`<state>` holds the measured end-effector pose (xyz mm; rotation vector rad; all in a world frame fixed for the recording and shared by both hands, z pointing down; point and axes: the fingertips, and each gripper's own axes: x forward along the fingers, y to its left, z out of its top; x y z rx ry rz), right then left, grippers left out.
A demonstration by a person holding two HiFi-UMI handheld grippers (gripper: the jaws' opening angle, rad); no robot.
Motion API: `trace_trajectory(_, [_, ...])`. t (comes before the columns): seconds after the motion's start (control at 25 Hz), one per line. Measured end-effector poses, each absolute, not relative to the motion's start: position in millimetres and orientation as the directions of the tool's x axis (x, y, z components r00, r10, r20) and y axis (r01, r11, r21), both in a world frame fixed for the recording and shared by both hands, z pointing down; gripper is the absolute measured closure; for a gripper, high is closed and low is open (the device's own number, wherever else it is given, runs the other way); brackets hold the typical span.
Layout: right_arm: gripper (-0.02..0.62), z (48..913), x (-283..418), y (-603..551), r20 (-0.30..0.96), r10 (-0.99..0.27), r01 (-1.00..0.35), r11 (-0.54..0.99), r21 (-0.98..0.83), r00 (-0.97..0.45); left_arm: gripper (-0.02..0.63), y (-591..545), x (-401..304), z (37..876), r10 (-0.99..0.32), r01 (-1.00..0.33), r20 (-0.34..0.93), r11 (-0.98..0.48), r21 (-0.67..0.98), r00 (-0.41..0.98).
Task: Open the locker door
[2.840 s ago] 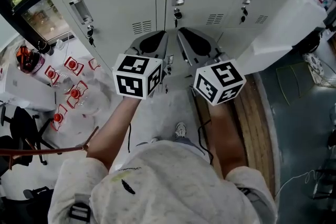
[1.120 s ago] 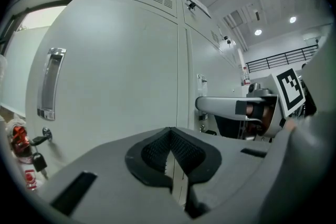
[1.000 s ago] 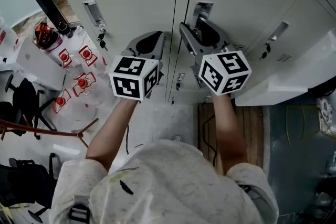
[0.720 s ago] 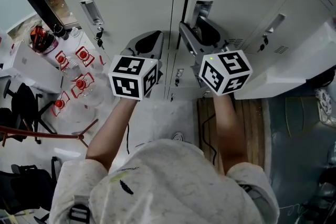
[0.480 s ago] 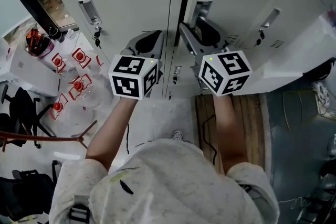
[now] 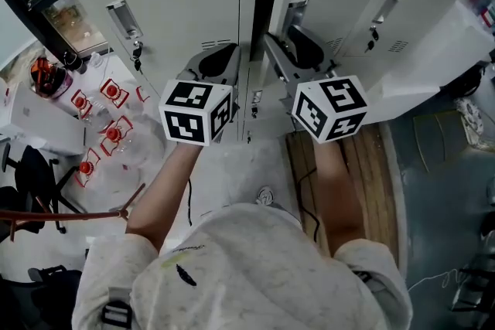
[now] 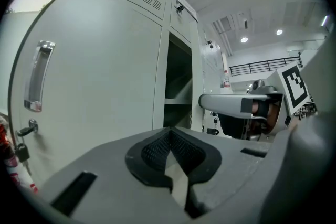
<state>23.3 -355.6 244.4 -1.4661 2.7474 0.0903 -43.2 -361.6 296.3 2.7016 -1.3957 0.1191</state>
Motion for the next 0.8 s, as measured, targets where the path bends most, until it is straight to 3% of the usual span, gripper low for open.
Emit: trace_trajectory(0.8, [0.462, 243.8, 53.3, -318.0, -0.081, -0.876, -0.88, 0.475, 0.015, -0.475, 0.6, -330.2, -14.3, 296.6, -0.741, -0.749, 0.119, -0.661, 0.042, 0.661])
